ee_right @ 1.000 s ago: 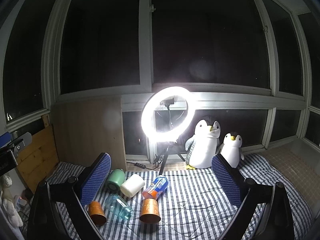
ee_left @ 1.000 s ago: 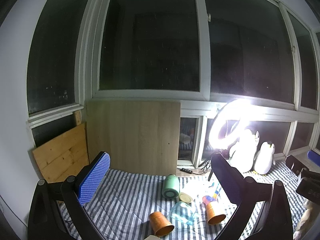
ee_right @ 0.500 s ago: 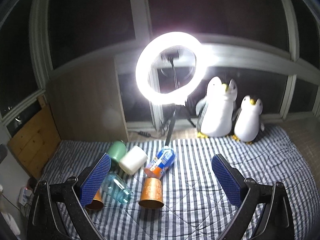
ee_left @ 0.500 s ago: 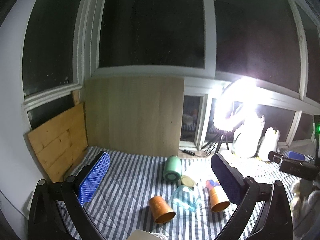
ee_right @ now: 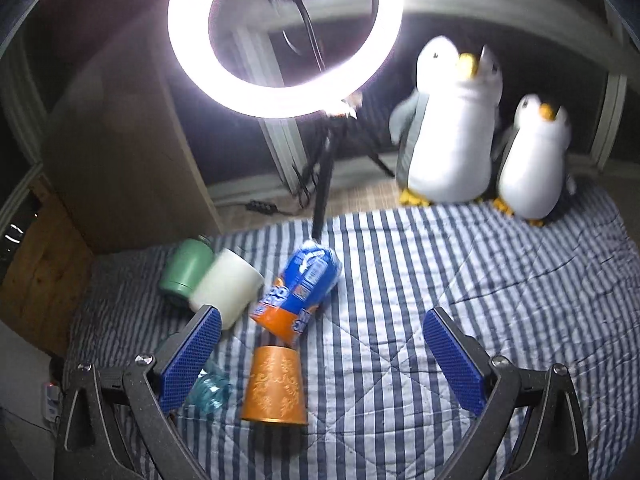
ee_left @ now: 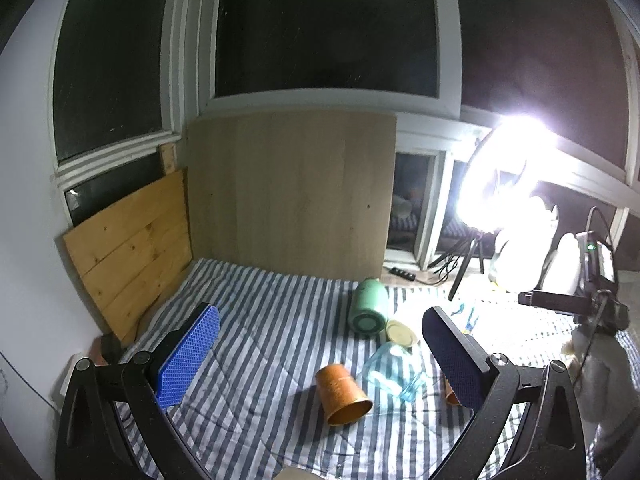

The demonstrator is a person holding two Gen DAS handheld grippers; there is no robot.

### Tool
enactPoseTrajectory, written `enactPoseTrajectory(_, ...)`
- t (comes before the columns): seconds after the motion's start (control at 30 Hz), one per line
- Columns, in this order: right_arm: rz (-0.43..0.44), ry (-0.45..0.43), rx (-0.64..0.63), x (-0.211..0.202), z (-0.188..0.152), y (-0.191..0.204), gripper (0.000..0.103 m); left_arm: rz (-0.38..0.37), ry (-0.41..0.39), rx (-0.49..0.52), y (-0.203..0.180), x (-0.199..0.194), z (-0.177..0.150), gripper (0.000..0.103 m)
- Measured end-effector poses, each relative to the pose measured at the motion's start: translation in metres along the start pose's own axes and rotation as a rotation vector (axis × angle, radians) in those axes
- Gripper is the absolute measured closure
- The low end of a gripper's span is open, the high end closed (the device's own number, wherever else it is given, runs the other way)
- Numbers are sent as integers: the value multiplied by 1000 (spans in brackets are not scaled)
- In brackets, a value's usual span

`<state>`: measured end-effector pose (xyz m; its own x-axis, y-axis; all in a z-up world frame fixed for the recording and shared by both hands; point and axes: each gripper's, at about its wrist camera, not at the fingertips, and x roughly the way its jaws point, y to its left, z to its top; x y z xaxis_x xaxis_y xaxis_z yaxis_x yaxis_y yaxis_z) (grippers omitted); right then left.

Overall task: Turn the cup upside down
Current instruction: 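Move the right gripper toward the blue ARCTIC OCEAN bottle, then close the right gripper around the blue bottle's body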

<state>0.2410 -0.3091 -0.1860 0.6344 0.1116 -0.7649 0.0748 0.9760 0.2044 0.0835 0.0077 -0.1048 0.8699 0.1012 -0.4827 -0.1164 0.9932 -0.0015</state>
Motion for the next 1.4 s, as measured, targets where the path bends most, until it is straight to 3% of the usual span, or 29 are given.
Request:
enactPoseTrajectory(0.2, 26, 111, 44, 56, 8, -11, 3, 42, 37, -9, 6, 13, -10, 1)
enactPoseTrajectory(0.4, 8, 168, 41, 93, 18, -10, 3, 72, 75, -18, 12, 21, -19, 1)
enactPoseTrajectory(0.73, 61, 307, 161, 157, 34, -8, 3, 108, 116, -40, 17, 29, -34, 1)
enactPoseTrajectory(1.17, 74, 439, 243, 213, 33, 6, 3, 162, 142, -79, 38, 36, -43, 1)
enactPoseTrajectory(1.4, 110, 464, 327, 231, 31, -5, 18, 162, 144, -75, 37, 41, -43, 1)
